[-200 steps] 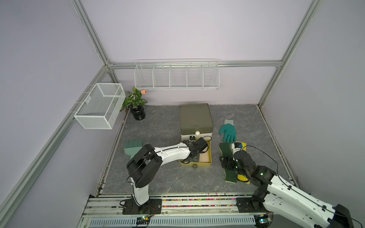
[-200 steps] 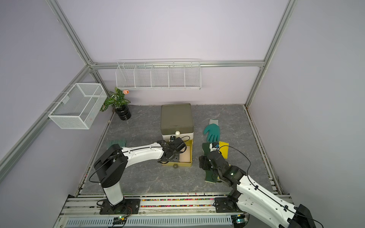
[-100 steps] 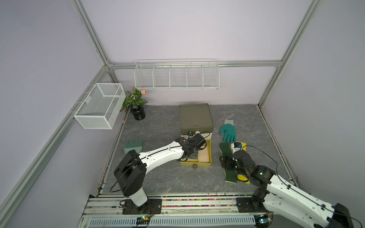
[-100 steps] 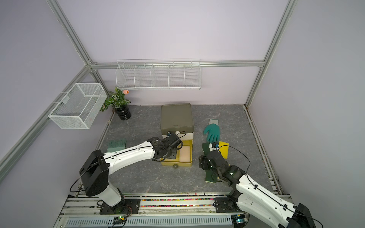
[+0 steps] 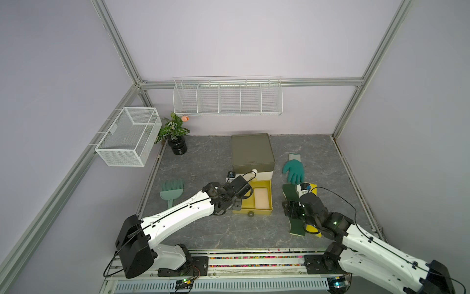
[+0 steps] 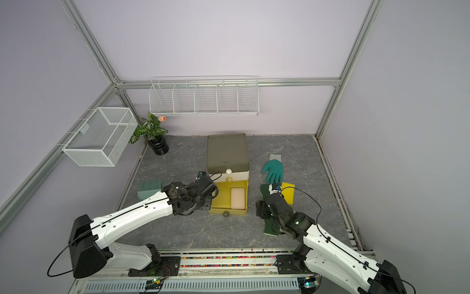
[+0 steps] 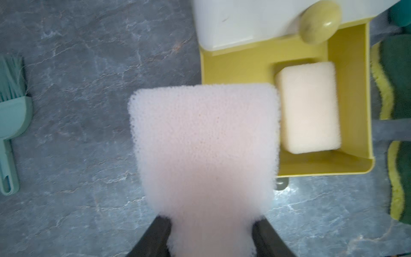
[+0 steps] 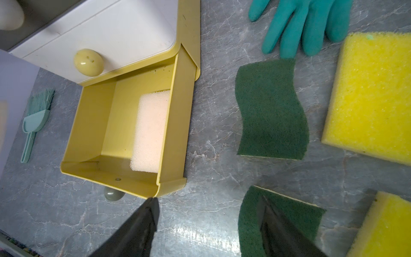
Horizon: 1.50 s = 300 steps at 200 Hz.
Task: Take the sponge out of the drawer
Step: Place the sponge at the center of the board.
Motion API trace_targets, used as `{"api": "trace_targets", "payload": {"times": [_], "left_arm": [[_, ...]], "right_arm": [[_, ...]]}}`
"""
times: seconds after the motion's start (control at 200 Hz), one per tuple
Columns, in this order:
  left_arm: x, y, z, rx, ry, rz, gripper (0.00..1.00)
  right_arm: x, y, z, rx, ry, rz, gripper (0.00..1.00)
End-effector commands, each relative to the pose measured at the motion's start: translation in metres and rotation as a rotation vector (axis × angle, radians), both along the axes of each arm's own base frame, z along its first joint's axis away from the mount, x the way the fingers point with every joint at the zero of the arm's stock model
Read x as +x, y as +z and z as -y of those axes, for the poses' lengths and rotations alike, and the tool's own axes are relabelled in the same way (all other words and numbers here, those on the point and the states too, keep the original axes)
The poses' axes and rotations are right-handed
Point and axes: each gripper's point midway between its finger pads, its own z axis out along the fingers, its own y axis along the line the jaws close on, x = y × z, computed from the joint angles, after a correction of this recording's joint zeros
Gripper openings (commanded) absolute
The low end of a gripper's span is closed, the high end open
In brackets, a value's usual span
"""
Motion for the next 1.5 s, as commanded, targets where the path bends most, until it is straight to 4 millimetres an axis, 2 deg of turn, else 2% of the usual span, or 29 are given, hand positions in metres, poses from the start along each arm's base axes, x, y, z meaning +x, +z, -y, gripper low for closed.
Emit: {"api": "trace_targets", "payload": {"times": [0.0,0.165,0.28,0.515,0.76,0.98,1.2,1.494], "left_arm": [[0.004,-0.010,-0.022,0.029,0.042,-0.003,0.50],[0.029,-0.013,-0.038,0.021,0.094,0.034,0.50],[0.054,-0.017,-0.040,-0.007,0.093,0.024,0.50],[0.106,-0.020,-0.058,0.030,0.109,0.016,0.49],[0.145,-0.038,-0.080,0.042,0.131,-0.043,0.49],[0.165,-0.058,-0.099,0.022,0.172,-0.074,0.50],[0.178,-0.088,-0.094,0.042,0.154,-0.134,0.54],[0.182,-0.117,-0.091,0.054,0.157,-0.196,0.59]], "right_arm": [[0.006,0.010,-0.003,0.008,0.006,0.028,0.76],[0.005,0.011,-0.003,0.011,0.004,0.027,0.76],[0.005,0.012,-0.002,0.009,0.005,0.032,0.76],[0.004,0.012,0.002,-0.001,0.000,0.036,0.76],[0.002,0.013,0.003,-0.005,0.004,0.042,0.77],[0.002,0.014,0.006,-0.016,0.001,0.048,0.77],[0.004,0.011,0.004,-0.020,0.003,0.041,0.78],[0.004,0.011,0.004,-0.029,0.007,0.035,0.79]]}}
